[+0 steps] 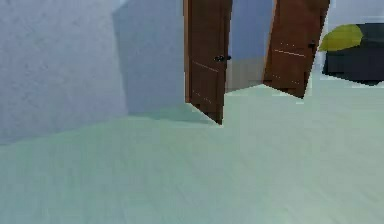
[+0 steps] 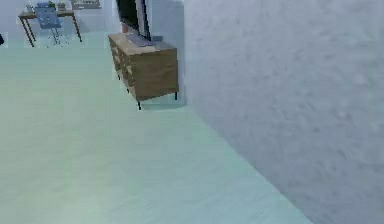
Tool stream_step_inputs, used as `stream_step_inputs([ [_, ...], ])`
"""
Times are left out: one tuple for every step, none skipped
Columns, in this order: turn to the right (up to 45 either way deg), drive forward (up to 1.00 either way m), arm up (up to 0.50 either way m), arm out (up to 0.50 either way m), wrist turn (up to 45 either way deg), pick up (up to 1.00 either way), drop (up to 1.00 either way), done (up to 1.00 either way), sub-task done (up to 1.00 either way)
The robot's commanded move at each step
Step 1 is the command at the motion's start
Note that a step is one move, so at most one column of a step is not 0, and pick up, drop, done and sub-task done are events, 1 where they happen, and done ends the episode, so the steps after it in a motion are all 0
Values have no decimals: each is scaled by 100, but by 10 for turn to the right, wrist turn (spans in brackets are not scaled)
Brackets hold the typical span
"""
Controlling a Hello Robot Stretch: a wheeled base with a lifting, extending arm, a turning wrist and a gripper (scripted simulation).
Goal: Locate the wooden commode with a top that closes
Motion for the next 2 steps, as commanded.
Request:
stream_step_inputs([
  [450,0,0,0,0,0,0,0,0],
  [120,0,0,0,0,0,0,0,0],
])
